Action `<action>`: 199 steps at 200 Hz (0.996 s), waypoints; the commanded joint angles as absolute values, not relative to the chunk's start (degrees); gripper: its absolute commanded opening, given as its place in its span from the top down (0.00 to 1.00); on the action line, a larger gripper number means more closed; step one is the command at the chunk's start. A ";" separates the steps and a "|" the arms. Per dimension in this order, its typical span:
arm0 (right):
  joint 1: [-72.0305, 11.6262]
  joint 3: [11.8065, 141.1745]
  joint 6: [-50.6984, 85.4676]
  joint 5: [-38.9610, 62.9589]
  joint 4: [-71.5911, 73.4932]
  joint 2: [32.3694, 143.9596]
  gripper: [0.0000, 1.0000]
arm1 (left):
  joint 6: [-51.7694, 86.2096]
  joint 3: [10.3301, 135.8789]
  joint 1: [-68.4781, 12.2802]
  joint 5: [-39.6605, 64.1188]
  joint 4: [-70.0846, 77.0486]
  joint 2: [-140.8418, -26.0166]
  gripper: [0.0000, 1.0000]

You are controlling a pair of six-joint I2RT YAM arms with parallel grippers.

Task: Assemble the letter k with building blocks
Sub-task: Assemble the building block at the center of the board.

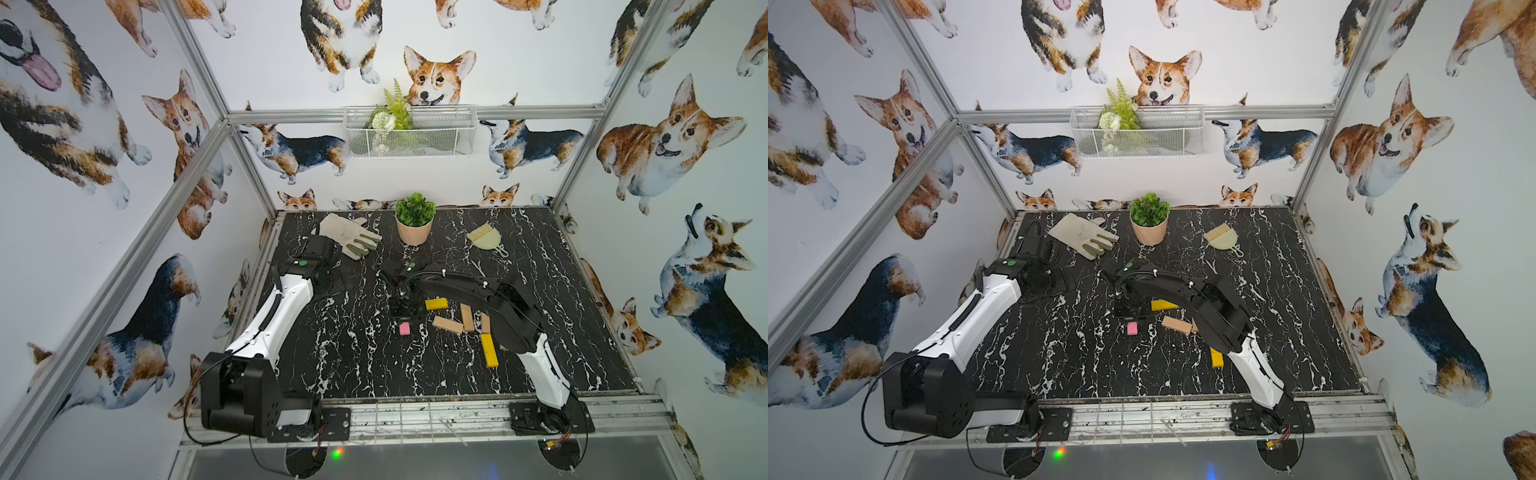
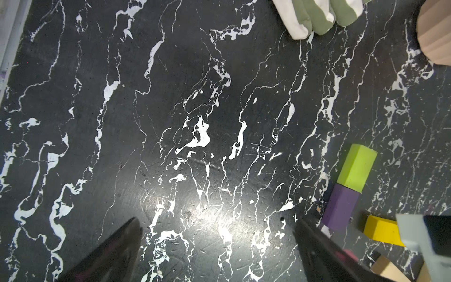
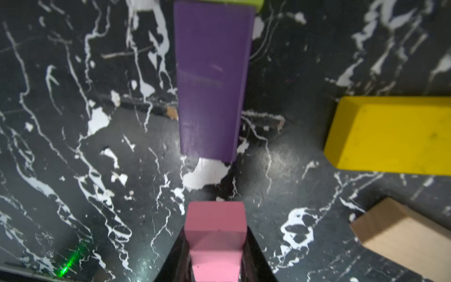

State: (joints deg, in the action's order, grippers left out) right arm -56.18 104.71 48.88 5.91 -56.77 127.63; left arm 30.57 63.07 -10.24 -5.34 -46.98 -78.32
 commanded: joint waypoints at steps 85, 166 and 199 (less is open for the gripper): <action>-55.89 111.07 53.09 3.96 -58.27 134.14 0.84 | 30.20 62.22 -9.83 -5.28 -45.97 -77.96 0.00; -55.20 111.45 53.19 2.40 -58.88 134.82 0.82 | 30.29 62.26 -9.71 -4.66 -45.70 -78.49 0.00; -55.09 111.66 53.01 1.48 -59.49 134.75 0.82 | 30.38 62.14 -9.58 -4.48 -45.56 -78.40 0.00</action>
